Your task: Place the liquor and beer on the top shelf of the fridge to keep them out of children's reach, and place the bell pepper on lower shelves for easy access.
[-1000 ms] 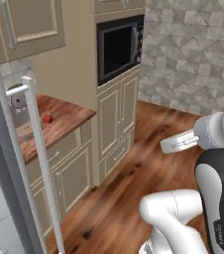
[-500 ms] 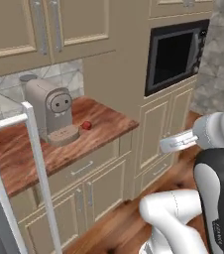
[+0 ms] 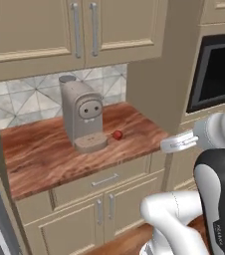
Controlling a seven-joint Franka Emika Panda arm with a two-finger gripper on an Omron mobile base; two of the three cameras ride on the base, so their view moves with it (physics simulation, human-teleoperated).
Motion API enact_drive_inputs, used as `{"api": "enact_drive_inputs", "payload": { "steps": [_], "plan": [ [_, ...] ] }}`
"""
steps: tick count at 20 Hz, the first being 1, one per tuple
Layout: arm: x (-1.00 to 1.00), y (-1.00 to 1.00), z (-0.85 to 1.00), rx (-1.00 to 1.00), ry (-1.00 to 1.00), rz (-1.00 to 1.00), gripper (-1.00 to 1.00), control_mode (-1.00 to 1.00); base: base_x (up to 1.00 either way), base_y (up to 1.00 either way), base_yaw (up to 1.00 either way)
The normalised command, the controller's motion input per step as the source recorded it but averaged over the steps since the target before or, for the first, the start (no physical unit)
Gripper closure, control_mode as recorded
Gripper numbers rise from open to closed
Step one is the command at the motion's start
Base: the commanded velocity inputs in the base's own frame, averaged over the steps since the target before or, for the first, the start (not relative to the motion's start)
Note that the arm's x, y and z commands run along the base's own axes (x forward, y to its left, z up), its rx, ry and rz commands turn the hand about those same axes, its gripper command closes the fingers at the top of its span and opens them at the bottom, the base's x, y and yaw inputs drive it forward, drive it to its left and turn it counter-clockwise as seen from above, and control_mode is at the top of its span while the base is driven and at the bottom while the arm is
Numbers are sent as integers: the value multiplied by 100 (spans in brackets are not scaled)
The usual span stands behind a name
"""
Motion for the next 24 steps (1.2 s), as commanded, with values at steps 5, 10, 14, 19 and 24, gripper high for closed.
{"api": "enact_drive_inputs", "payload": {
  "steps": [5,10,14,19,24],
  "plan": [
    [0,0,0,0,0,0,-100,100,58,-44,43],
    [0,0,0,0,0,0,-100,100,44,-39,30],
    [0,0,0,0,0,0,-100,100,44,-22,19],
    [0,0,0,0,0,0,-100,100,50,-2,15],
    [0,0,0,0,0,0,-100,100,54,-4,12]
  ]
}}
